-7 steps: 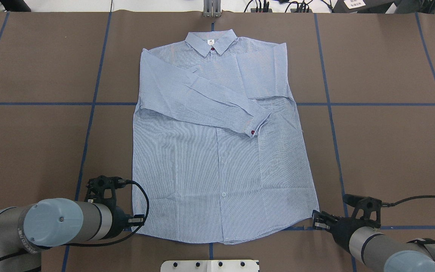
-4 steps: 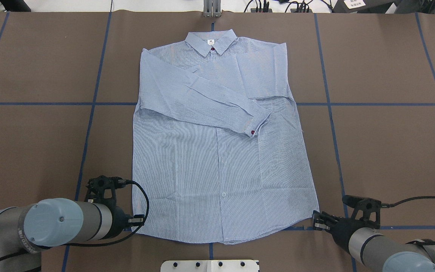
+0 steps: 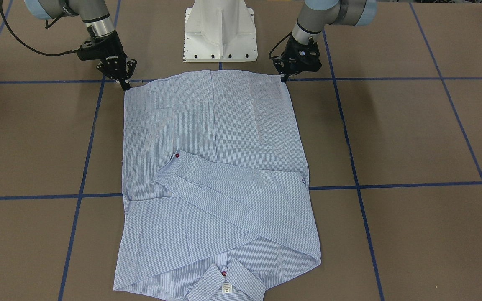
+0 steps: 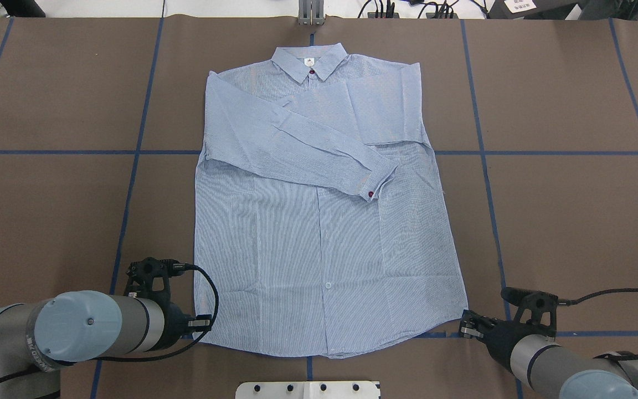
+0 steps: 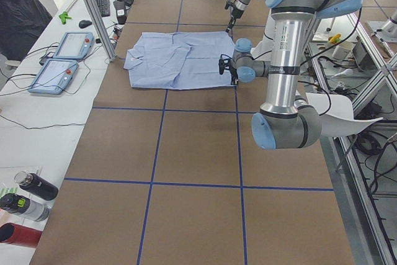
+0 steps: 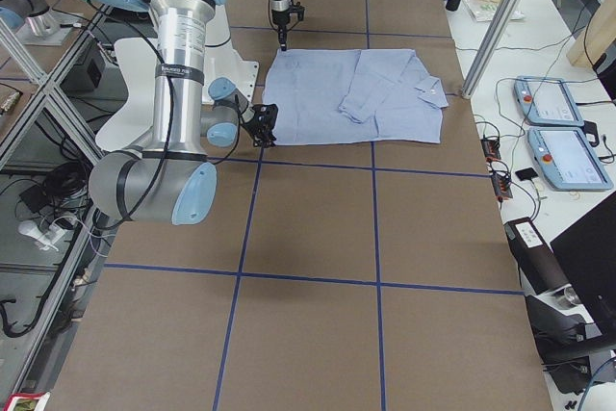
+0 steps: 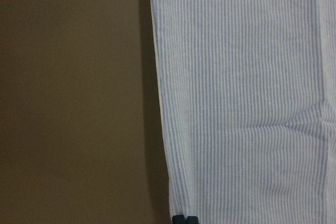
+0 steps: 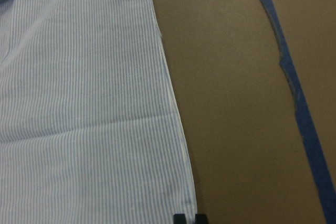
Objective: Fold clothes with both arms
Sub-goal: 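Grasp the hem corner with the right gripper while the left gripper holds its corner, then lift the hem with both grippers and fold it toward the collar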
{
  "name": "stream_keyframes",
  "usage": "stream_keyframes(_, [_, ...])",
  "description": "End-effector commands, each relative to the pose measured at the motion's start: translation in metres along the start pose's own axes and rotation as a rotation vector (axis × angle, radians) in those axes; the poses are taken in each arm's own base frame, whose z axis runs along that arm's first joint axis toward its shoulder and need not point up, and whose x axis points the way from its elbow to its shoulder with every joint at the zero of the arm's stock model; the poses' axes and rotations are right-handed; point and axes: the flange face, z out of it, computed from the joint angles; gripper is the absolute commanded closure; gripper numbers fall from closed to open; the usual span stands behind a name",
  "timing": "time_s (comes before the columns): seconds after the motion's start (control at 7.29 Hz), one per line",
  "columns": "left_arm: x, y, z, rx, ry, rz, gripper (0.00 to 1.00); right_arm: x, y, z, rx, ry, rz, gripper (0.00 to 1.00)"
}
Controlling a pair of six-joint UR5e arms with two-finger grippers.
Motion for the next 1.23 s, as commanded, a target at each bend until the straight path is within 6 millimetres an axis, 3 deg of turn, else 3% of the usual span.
stream_keyframes(0.0, [0.001, 0.0, -0.001, 0.0, 0.002, 0.002, 1.0, -0.014, -0.001, -0.001, -0.001, -0.024, 0.016, 1.0])
stream_keyframes(0.14, [0.007, 0.0, -0.015, 0.003, 0.029, 0.004, 1.0, -0.028, -0.003, -0.006, -0.001, -0.054, 0.032, 1.0])
stream_keyframes(0.41, [0.026, 0.012, -0.076, -0.077, 0.045, 0.006, 1.0, -0.039, -0.024, -0.057, -0.046, -0.1, 0.056, 1.0])
stream_keyframes(0.69, [0.04, 0.026, -0.162, -0.143, 0.118, 0.013, 1.0, -0.047, -0.047, -0.143, -0.186, -0.126, 0.063, 1.0])
stream_keyframes(0.82, [0.041, 0.039, -0.215, -0.219, 0.149, 0.011, 1.0, -0.051, -0.053, -0.167, -0.227, -0.148, 0.07, 1.0])
stream_keyframes(0.96, [0.041, 0.046, -0.238, -0.266, 0.158, 0.013, 1.0, -0.053, -0.067, -0.174, -0.24, -0.158, 0.093, 1.0])
stream_keyframes(1.1, [0.041, 0.031, -0.225, -0.236, 0.129, -0.008, 1.0, -0.046, -0.088, -0.17, -0.239, -0.13, 0.114, 1.0])
